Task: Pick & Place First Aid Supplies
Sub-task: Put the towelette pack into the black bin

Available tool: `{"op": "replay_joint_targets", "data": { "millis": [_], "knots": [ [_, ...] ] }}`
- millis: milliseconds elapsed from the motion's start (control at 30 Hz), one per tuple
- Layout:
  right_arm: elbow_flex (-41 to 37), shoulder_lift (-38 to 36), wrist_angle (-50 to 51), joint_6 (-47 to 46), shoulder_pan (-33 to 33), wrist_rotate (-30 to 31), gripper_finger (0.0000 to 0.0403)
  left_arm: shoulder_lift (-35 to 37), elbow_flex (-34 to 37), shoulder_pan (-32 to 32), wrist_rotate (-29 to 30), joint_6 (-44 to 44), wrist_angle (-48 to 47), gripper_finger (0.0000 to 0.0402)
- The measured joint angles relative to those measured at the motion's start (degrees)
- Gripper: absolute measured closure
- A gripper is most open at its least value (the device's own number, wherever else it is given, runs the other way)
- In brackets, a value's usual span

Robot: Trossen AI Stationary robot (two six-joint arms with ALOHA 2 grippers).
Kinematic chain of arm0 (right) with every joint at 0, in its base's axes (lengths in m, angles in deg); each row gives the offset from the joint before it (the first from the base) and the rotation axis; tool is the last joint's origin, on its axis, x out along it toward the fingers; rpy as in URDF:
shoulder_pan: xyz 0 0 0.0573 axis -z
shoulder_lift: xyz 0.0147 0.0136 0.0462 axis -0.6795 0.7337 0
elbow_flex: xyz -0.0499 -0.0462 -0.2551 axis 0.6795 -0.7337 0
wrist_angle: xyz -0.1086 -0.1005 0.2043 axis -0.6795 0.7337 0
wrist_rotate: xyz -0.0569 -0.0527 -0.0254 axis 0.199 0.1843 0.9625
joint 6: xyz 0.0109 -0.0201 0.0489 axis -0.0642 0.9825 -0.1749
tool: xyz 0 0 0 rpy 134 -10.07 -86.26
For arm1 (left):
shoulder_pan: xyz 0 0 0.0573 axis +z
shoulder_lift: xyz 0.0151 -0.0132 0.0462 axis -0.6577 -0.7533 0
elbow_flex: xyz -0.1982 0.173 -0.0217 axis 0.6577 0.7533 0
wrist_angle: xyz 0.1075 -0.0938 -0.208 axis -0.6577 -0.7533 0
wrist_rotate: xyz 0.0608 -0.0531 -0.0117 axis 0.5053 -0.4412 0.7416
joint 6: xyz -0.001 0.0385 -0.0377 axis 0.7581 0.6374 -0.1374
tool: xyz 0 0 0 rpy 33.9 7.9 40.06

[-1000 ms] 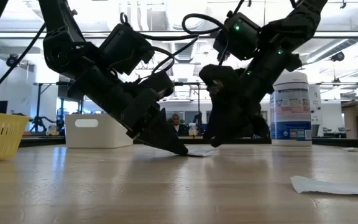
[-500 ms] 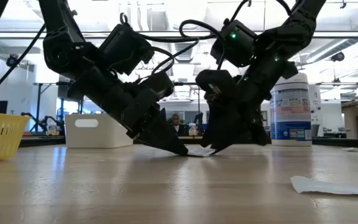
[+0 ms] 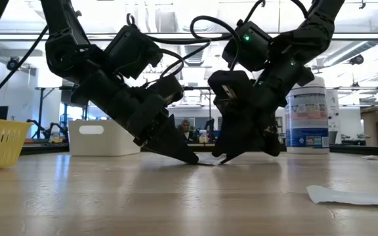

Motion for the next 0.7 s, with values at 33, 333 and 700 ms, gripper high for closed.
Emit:
{"op": "replay_joint_targets", "data": {
  "millis": [33, 333, 700],
  "knots": [
    [0.0, 0.1, -0.4, 0.2, -0.1, 0.0, 0.0327, 0.0, 0.0, 0.0, 0.0, 0.0, 0.0, 0.0287],
    [0.0, 0.1, -1.0, 1.5, -0.1, -0.2, 0.0383, 0.0, 0.0, 0.0, 0.1, 0.3, 1.4, 0.0287],
    [0.0, -0.6, -0.9, 4.1, -0.2, -2.6, 0.0394, 1.8, 0.0, 0.0, -0.1, 0.8, 0.9, 0.0287]
  ]
}}
